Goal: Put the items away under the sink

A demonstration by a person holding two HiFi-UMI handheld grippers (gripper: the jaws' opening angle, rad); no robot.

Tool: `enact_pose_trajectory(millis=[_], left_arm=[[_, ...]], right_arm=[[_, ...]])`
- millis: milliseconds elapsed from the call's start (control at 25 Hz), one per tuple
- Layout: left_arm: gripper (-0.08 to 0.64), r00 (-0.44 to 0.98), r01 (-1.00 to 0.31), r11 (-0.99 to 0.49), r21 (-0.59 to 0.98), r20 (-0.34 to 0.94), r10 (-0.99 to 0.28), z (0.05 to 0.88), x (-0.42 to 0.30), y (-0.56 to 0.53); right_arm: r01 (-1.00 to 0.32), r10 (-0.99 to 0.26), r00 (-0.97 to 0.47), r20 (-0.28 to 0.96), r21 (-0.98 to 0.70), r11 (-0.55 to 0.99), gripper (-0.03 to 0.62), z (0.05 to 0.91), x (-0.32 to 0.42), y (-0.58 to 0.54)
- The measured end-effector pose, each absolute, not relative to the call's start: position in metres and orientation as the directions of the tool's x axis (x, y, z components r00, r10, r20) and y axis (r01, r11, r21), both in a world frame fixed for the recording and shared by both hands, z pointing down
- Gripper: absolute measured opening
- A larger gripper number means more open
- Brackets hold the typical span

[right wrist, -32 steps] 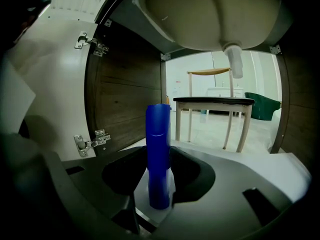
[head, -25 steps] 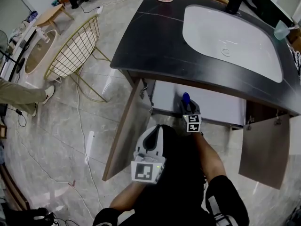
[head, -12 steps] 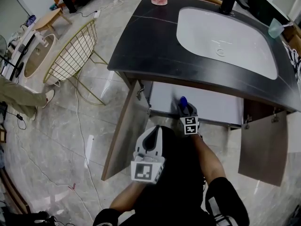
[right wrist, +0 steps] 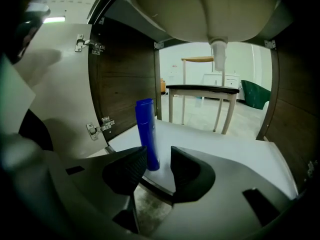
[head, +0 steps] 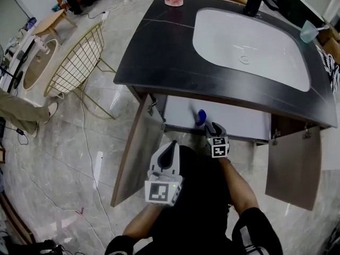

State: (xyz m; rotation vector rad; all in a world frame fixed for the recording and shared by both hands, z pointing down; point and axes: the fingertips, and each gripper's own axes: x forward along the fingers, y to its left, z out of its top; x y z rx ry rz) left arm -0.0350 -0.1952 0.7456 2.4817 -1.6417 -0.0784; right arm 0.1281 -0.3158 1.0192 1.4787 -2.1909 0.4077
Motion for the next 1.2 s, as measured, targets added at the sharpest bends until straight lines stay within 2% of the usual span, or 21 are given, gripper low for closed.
enact_pose_trajectory(millis=[120, 200, 480, 720, 1200], left_arm=[[0.015, 0.408, -0.898, -0.393, 0.198, 0.045, -0.912, 0.733, -0.033, -0.199], [0.015, 0.426, -0.89, -0.408, 0.203, 0.053, -0.903, 0.72, -0.03, -0.194], [0.015, 0.414, -0.899, -0.371, 0.233, 0.174, -0.894, 0.658, -0.015, -0.214], [0.015, 0.434, -0.899, -0.389, 0.202, 0.283, -0.855, 0.607, -0.008, -0.195], [0.015, 0.431, -0.9, -0.381, 0.212, 0.297, -0.852, 0.416, -0.003, -0.135]], right_arm=[[-0.931, -0.762, -0.31, 0.569, -0.02, 0.364, 0.062, 1.006, 0.132, -0.303], [-0.929, -0.729, -0.321, 0.605, -0.051, 0.367, 0.029, 0.994, 0.127, -0.285], [-0.926, -0.588, -0.328, 0.739, -0.127, 0.357, 0.012, 0.94, 0.126, -0.251], [-0.93, -0.538, -0.329, 0.776, -0.169, 0.325, 0.011, 0.87, 0.127, -0.212], [-0.926, -0.509, -0.338, 0.792, -0.184, 0.329, 0.011, 0.667, 0.121, -0.129]])
